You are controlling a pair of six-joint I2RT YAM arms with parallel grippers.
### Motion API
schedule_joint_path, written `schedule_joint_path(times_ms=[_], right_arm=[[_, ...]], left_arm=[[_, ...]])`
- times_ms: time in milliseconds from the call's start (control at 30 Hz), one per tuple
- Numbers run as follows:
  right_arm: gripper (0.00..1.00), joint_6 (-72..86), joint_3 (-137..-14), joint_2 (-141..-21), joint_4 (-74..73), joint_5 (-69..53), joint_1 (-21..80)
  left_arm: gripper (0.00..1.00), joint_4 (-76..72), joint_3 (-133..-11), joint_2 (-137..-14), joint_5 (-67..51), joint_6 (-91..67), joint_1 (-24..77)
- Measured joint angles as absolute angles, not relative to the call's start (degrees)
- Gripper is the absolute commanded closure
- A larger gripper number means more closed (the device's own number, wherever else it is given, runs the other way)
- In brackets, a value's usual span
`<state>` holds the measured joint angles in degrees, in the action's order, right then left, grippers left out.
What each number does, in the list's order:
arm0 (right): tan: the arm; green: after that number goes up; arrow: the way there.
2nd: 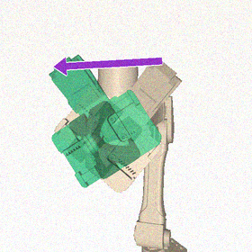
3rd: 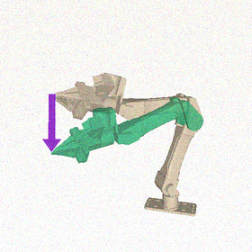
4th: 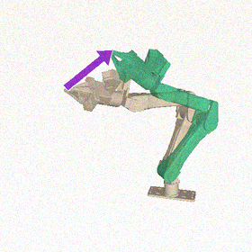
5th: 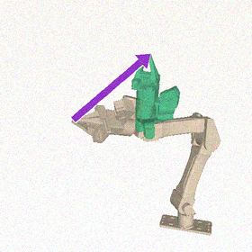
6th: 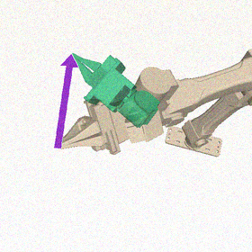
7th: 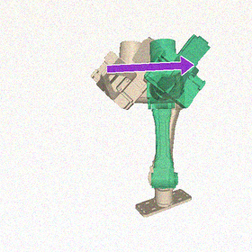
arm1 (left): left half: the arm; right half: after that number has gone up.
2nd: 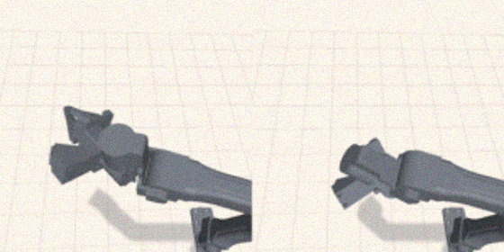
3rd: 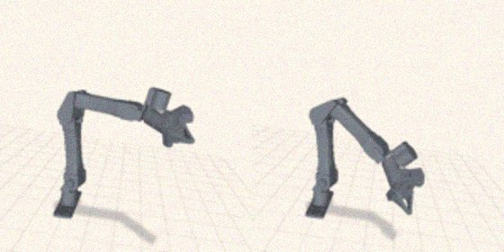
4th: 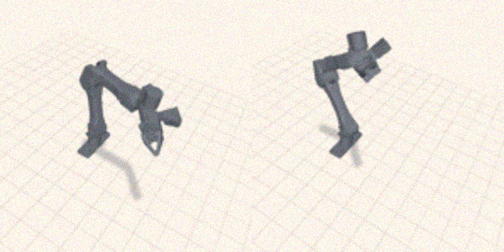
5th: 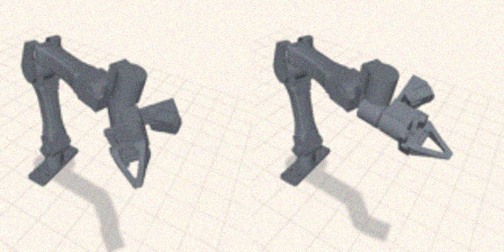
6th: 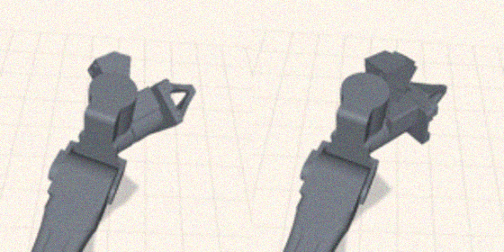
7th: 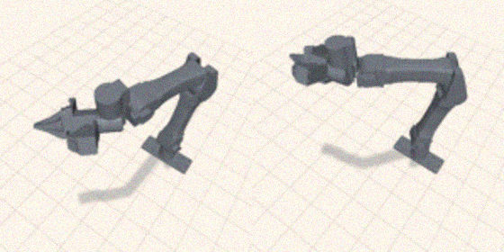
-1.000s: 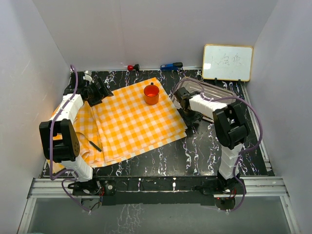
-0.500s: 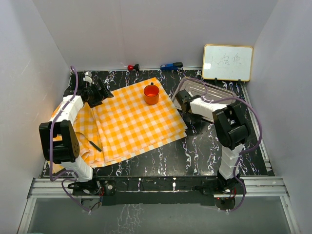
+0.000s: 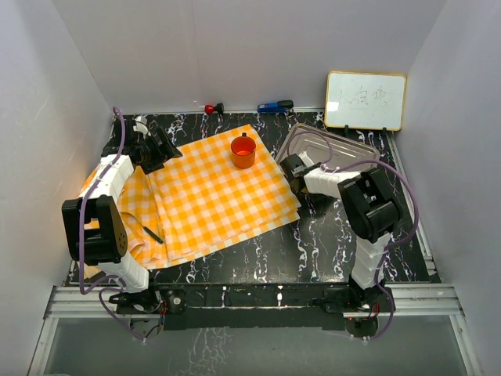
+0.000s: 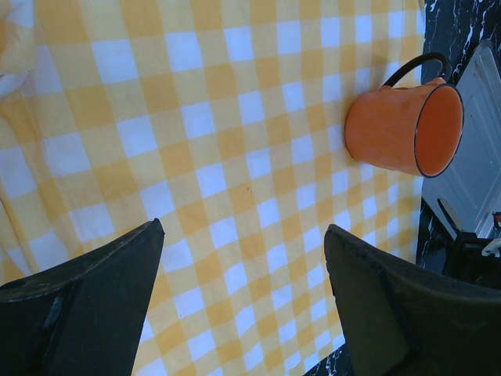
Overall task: Set the dinner table for one person
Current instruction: Pick up the knife at the center of the board.
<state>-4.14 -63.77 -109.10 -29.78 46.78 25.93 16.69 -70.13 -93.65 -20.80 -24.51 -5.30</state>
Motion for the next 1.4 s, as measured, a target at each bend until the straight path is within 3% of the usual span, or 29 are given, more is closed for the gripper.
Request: schedule_joint_path(times_ms=[300, 433, 500, 1167, 1300, 1400], right_arm=[[0.61, -3.1, -61.3, -109.8, -19.9, 51.5, 27.0], [0.95, -2.2, -63.2, -111.9, -17.9, 50.6, 27.0], [1.00, -1.9, -65.2, -113.8, -18.3, 50.0, 27.0], [1.00, -1.2, -82.9, -119.3, -17.6, 40.5, 27.5], [0.76, -1.1, -85.1, -120.5, -18.3, 39.2, 27.4], [0.70, -1.0, -86.1, -120.5, -21.5, 38.8, 26.9]], left_arm=[[0.17, 16.7, -70.1, -93.6, -20.6, -24.5, -5.3], [0.17, 16.7, -70.1, -93.6, -20.3, -24.4, -5.3], [0.17, 16.8, -70.1, -93.6, -20.1, -24.3, -5.3], [0.17, 18.1, -70.1, -93.4, -17.2, -23.1, -5.3], [0.17, 18.4, -70.1, -93.4, -17.0, -22.9, -5.3], [0.17, 18.4, -70.1, -93.4, -17.0, -22.9, -5.3]])
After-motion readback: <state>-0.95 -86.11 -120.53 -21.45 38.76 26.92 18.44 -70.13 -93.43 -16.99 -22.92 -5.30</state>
